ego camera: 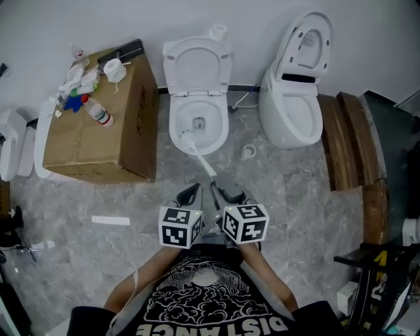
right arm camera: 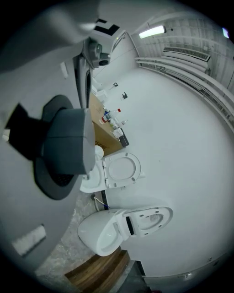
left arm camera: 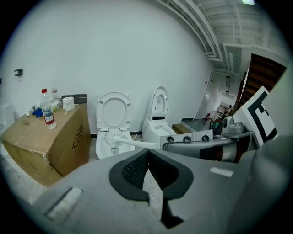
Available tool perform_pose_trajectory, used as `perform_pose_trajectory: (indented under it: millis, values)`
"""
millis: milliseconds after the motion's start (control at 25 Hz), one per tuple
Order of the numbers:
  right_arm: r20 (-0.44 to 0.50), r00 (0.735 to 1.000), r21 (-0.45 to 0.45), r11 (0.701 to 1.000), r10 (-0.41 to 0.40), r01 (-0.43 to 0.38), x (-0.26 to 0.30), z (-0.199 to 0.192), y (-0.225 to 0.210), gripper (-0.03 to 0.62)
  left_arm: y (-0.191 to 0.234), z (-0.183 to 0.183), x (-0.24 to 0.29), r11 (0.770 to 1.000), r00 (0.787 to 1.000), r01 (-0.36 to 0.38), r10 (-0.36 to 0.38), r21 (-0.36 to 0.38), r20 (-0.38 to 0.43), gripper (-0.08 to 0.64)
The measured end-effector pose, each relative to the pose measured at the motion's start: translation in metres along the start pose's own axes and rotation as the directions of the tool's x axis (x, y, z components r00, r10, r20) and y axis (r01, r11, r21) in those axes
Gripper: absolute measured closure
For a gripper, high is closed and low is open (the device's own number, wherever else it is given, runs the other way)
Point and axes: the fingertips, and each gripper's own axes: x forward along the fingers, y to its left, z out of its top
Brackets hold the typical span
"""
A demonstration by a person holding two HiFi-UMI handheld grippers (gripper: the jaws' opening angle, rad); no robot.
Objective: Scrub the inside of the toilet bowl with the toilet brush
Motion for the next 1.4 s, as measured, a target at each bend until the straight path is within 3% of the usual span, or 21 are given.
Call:
perform_pose_trajectory:
  millis: [320, 640, 1000, 1400]
  values:
    - [-0.034, 0.999, 0.019, 0.999, 0.035, -0.034, 0.009, 0.007, -0.055, 0.442, -0.021, 0.018, 0.041, 0.999, 0.999, -0.047, 0.048, 0.024, -0.019, 0.567]
    - [-0.057, 0.997, 0.069, 0.997, 0.05, -0.046, 0.016, 0.002, -0.071, 0.441, -0.019, 0.025, 0.057, 0.997, 0.996, -0.077, 0.078, 0.03, -0.042, 0.566]
    - [-0.098, 0.995, 0.065, 0.998, 0.016, -0.01, 0.049, 0.012, -0.09, 0.441, 0.0, 0.038, 0.098, 1.0, 0.997, -0.03, 0.03, 0.003, -0.065, 0.566]
    - [-0.154, 0.985, 0.067, 0.994, -0.074, 0.085, 0.133, 0.048, -0.102, 0.442, 0.072, 0.087, 0.16, 0.998, 0.993, 0.06, -0.061, -0.02, -0.102, 0.566]
